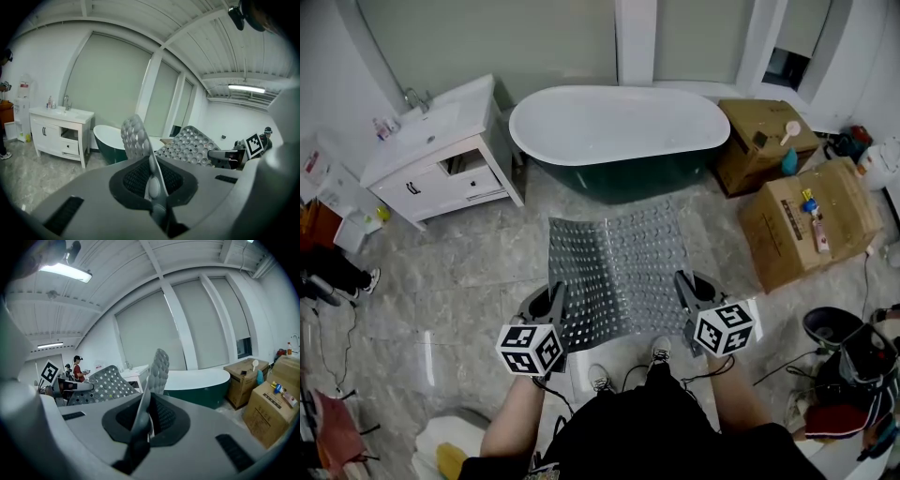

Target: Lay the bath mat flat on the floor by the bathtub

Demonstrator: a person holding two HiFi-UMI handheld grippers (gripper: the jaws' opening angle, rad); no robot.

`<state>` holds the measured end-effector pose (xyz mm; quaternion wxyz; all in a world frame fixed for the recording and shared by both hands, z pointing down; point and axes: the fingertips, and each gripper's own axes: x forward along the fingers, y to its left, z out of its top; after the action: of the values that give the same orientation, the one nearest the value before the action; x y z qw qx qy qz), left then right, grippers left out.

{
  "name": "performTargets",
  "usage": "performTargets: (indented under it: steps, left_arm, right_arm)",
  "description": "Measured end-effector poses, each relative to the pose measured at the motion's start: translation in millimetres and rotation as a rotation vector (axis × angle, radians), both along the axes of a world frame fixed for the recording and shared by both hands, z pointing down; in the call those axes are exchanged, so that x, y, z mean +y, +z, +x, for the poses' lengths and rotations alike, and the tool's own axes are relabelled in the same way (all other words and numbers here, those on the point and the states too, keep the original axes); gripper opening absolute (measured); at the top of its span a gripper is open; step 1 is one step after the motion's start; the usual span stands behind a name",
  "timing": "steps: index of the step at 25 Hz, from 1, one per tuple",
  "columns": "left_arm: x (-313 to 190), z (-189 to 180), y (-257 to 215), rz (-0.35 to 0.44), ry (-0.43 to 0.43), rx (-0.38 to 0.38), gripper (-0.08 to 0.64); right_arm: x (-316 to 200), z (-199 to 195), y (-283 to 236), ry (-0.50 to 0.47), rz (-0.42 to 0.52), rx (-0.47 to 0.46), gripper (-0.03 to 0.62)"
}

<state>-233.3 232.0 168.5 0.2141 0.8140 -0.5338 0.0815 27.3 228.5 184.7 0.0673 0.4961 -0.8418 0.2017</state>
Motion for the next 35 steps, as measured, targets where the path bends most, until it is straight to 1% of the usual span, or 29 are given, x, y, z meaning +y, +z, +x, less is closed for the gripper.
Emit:
performTargets:
  steps: [14,18,25,30,35]
  left_arm:
    - [-47,88,6,-0.019,-0.048,-0.007,0.029]
    - [-62,108,4,-0.016,-0.062,-0.011,0.029]
    - [-74,140,0,0.003,-0.081,-0.015,0.029]
    - [-85,151,-6,0.013,-0.084,-0.025,0.029]
    - [-99,150,-5,0.011,-0.08,-0.037,0.029]
  right_arm:
    - [-59,85,13,-0.059,-0.025,-0.014,0.031]
    - [-75,104,11,-0.08,-0.018,-0.017,0.031]
    - [-91,135,10,-0.105,0.003,-0.025,0.031]
    - [-105,143,5,-0.12,0.021,-0.027,0.031]
    - [-120,142,10,-0.128,0.022,-0.023,0.031]
